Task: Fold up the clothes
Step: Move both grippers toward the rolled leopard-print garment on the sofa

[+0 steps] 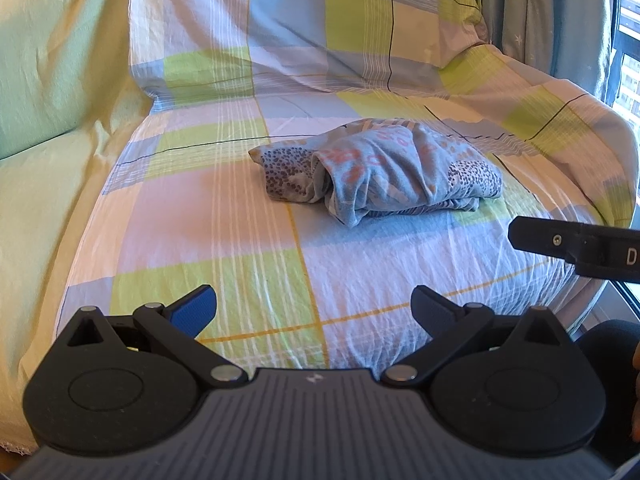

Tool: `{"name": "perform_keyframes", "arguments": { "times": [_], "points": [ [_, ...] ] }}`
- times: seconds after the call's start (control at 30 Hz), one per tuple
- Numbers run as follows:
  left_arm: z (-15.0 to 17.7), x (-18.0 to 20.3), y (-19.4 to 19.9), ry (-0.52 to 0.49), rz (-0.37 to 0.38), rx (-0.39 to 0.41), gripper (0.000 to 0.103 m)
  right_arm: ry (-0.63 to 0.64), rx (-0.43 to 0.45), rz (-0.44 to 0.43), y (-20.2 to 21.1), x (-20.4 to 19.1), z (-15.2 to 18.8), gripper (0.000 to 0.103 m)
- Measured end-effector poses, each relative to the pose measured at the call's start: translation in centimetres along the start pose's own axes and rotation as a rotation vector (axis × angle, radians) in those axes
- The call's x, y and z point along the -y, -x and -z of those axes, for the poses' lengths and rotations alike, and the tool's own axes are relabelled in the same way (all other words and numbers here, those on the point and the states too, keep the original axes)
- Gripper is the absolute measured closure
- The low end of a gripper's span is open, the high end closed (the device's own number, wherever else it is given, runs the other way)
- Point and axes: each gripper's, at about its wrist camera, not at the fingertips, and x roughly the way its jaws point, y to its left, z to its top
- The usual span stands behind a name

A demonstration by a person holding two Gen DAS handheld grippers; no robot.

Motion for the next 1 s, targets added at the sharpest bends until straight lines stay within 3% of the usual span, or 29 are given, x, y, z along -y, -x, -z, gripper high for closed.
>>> {"name": "perform_keyframes", "arguments": {
  "times": [1.0],
  "points": [
    [-0.27, 0.06, -0.29, 0.0, 0.01, -0.009, 0.001, 0.006, -0.008, -0.001, -0.16, -0.11, -0.03, 0.002]
  ]
}}
